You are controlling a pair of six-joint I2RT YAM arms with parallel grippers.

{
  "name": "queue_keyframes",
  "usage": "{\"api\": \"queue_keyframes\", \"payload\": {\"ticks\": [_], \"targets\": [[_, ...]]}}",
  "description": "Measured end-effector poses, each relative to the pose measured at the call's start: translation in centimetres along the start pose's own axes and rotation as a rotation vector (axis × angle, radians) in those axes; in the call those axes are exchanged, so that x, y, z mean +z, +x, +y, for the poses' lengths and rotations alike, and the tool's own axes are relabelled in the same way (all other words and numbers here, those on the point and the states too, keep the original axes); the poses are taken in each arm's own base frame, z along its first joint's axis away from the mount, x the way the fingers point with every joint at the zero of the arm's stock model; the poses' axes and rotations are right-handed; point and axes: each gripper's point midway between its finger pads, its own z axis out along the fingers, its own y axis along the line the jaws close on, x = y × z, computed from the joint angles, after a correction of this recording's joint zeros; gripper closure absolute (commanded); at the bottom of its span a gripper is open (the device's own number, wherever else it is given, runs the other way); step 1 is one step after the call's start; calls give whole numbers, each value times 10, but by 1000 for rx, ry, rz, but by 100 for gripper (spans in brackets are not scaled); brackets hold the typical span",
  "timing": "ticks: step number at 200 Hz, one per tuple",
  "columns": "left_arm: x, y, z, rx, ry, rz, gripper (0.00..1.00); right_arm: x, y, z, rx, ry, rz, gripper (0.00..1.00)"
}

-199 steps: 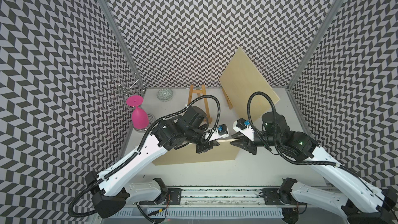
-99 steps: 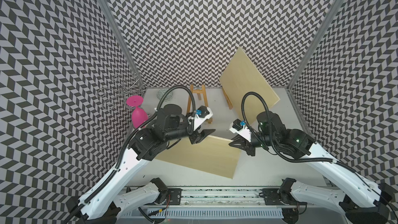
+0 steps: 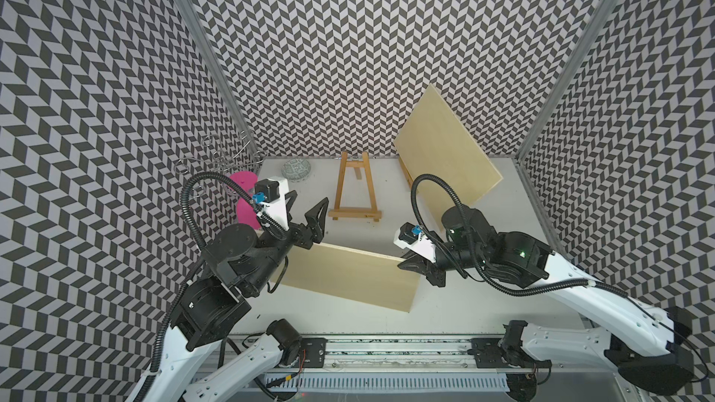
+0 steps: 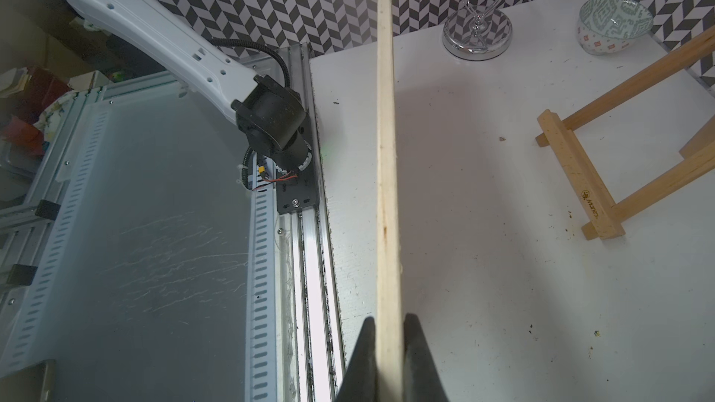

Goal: Assemble the easel
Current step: Pick up the drawing board from the center of the board.

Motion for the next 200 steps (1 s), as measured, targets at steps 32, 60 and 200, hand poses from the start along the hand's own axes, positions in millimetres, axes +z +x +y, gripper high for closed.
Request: {"api": "queue_keyframes", "payload": {"ticks": [32, 60, 200], "targets": [[0, 0, 13, -51, -74, -9, 17, 14, -7, 13, -21, -9, 56, 85], [0, 4, 21, -75, -118, -10, 17, 34, -5, 24, -32, -28, 146, 82], [-2, 6, 52, -65, -311, -28, 13, 79, -49, 26, -100, 18, 234, 77]]}}
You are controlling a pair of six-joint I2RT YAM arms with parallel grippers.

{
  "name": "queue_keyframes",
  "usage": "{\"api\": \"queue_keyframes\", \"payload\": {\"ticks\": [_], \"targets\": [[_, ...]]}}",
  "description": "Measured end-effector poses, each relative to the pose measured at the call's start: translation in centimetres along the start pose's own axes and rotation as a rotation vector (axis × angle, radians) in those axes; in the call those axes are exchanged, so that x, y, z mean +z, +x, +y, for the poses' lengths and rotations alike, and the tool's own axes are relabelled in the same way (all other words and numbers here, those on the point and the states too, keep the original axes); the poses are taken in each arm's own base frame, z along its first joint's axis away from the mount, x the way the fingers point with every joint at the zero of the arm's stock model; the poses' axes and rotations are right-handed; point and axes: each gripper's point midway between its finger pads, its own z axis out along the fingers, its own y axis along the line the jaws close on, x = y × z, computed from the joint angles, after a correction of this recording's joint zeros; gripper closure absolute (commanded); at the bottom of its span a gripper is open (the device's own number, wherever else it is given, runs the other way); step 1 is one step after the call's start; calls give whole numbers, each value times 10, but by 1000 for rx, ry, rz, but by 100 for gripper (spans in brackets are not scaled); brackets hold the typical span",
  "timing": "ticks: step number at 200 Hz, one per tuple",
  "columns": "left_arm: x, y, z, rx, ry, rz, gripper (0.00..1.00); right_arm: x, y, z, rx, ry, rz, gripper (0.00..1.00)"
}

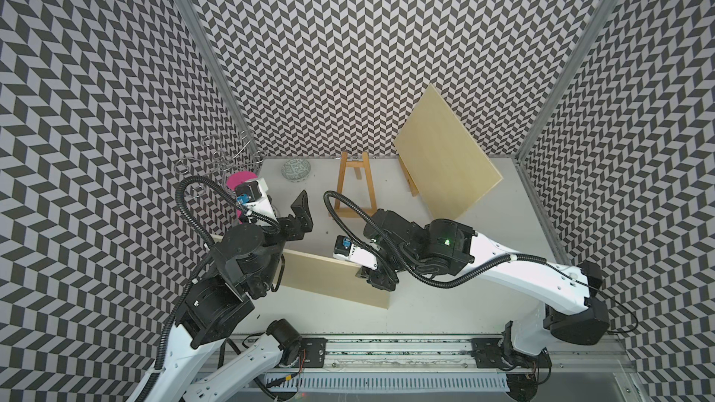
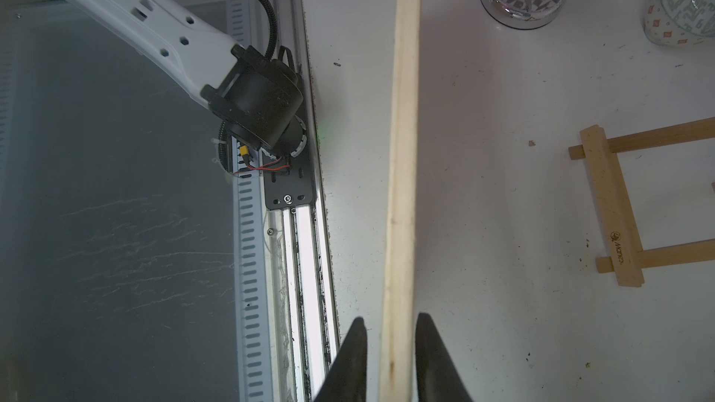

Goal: Assemble the easel
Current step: Pick up the drawing board from the center of the board.

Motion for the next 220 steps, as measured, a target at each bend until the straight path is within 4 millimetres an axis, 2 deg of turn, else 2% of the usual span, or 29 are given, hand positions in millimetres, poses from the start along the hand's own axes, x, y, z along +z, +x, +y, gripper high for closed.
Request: {"api": "queue_keyframes", "payload": {"ticks": [85, 138, 158, 188, 220], "targets": [[5, 2, 8, 28, -68, 4, 12, 23, -28, -6, -36, -4, -27, 84], [5, 2, 13, 35, -96, 0, 12, 30, -37, -15, -32, 32, -13, 96], [5, 2, 13, 36, -95, 1, 12, 30, -36, -17, -44, 44, -8, 100], [5, 2, 10, 41, -78, 5, 12, 27, -34, -20, -41, 56, -1, 100], [6, 2, 4, 46, -46, 6, 12, 10, -11, -37, 5, 77, 19, 100]]}}
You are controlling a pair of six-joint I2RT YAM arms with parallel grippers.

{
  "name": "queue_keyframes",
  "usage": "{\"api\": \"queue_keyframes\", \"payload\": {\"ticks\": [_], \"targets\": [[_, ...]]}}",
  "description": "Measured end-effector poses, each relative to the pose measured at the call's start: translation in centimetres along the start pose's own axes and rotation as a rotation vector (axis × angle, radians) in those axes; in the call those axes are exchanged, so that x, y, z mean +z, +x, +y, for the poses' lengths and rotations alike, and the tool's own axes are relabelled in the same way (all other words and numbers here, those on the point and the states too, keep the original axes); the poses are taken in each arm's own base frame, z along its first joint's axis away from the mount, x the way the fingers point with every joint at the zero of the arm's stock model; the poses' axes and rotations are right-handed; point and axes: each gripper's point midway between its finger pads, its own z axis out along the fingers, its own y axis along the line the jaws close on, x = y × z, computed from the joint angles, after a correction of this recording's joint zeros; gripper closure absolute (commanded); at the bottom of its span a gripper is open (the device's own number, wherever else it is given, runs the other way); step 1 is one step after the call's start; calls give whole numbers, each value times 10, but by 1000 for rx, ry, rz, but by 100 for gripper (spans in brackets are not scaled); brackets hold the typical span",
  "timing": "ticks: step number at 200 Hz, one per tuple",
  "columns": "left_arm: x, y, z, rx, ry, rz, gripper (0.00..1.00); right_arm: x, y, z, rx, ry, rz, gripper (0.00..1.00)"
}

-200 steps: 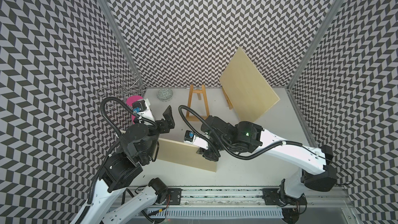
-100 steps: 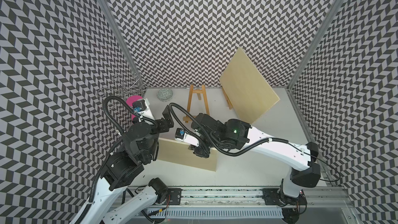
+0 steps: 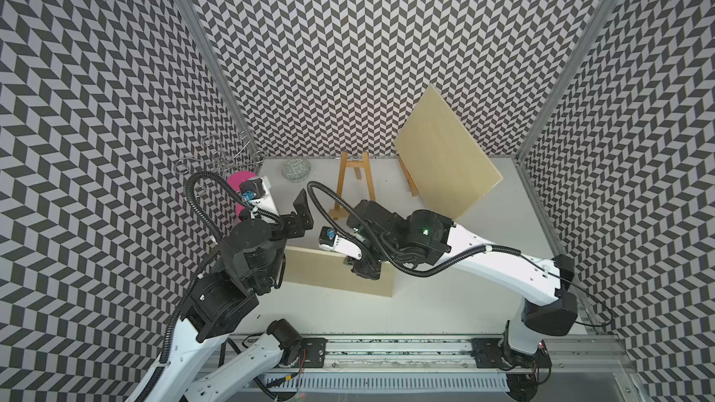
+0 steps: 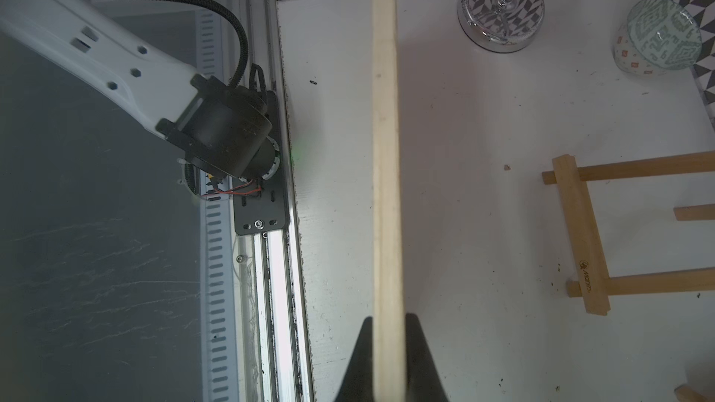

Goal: Assemble the easel
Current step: Pick up the drawing board from the center of the board.

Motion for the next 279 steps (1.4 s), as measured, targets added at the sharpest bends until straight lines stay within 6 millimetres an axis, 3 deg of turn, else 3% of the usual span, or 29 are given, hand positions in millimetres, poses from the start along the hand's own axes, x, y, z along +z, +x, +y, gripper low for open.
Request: {"api": "queue_keyframes", "payload": {"ticks": [33, 55, 73, 112, 158, 197, 218, 248, 279], "targets": [[1, 0, -9, -4, 45, -1, 12, -36, 45, -28, 96, 61, 19, 100], [5, 6, -18, -1, 84, 11, 12, -58, 73, -32, 125, 114, 23, 100], [12, 13, -28, 9, 111, 32, 12, -65, 81, -30, 130, 124, 28, 99], [22, 23, -40, 21, 139, 64, 10, -50, 71, -33, 126, 112, 28, 82], [23, 22, -38, 15, 131, 56, 9, -29, 42, -42, 100, 103, 12, 77], [29, 18, -21, 15, 66, 44, 8, -6, 19, -52, 74, 100, 10, 80], [35, 16, -6, 11, 26, 43, 8, 3, 8, -61, 61, 107, 6, 90], [45, 16, 11, -1, -3, 55, 8, 5, 7, -71, 62, 114, 12, 95], [51, 18, 11, -10, 25, 71, 8, 4, 7, -71, 59, 101, 7, 100]]}}
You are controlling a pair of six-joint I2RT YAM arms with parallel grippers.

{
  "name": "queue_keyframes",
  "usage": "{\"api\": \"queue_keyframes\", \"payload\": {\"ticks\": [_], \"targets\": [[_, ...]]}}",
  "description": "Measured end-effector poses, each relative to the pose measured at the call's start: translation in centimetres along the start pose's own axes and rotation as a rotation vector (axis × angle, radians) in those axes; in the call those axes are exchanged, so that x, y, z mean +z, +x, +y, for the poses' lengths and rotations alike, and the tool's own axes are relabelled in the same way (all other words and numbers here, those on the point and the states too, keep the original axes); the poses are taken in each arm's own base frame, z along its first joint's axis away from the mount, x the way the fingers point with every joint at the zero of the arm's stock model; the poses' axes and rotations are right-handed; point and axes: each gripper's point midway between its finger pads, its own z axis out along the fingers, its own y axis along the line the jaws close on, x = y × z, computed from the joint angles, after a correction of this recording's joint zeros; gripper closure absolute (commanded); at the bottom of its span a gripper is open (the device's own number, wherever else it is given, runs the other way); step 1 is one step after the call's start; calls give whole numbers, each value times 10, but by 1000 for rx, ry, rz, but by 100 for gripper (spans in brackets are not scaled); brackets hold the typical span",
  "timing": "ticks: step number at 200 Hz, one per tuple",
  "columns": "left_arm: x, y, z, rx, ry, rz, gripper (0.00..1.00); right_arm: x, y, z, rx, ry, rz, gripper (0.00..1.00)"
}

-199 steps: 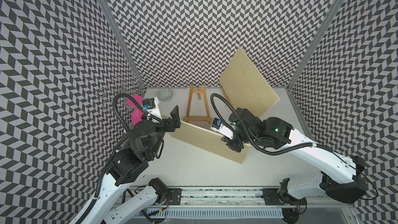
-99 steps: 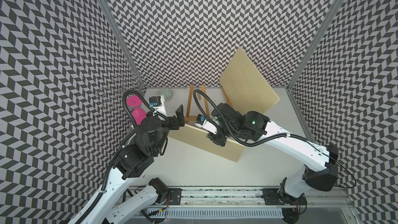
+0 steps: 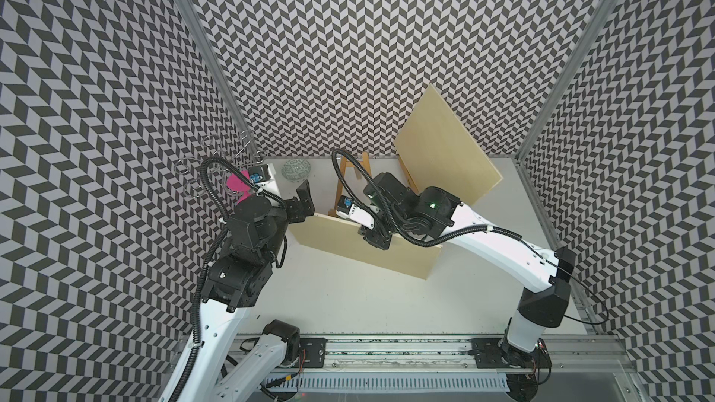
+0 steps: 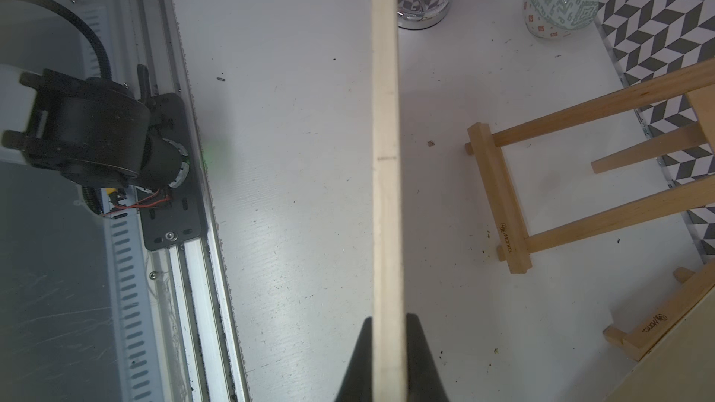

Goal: Assemble the easel
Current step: Pick up the drawing board from the center of the board, then place the drawing board on the easel.

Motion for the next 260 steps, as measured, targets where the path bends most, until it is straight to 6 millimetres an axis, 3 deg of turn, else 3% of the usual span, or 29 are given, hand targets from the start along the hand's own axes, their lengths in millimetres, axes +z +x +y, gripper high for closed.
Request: {"api": "queue_keyframes", "payload": {"ticks": [39, 56, 99, 125, 148, 164, 189, 260], "targets": [[0, -1, -6, -7, 43, 2, 8, -3, 0, -7, 32, -17, -22, 100], [-4, -11, -8, -12, 51, -17, 8, -10, 3, -16, 74, -27, -44, 100], [-26, -55, -13, -39, 83, -119, 9, -51, -10, -38, 151, -17, -150, 100], [-36, -61, -15, -53, 106, -144, 10, -75, -32, -51, 147, 11, -241, 100], [-40, -62, -14, -86, 114, -153, 18, -92, -42, -63, 136, 36, -310, 100], [-38, -47, -15, -110, 133, -143, 20, -98, -42, -73, 125, 60, -329, 100], [-30, -6, -12, -161, 150, -80, 22, -103, -36, -94, 111, 102, -331, 100], [21, 113, -15, -320, 181, 134, 29, -95, -13, -141, 33, 160, -290, 100]]}}
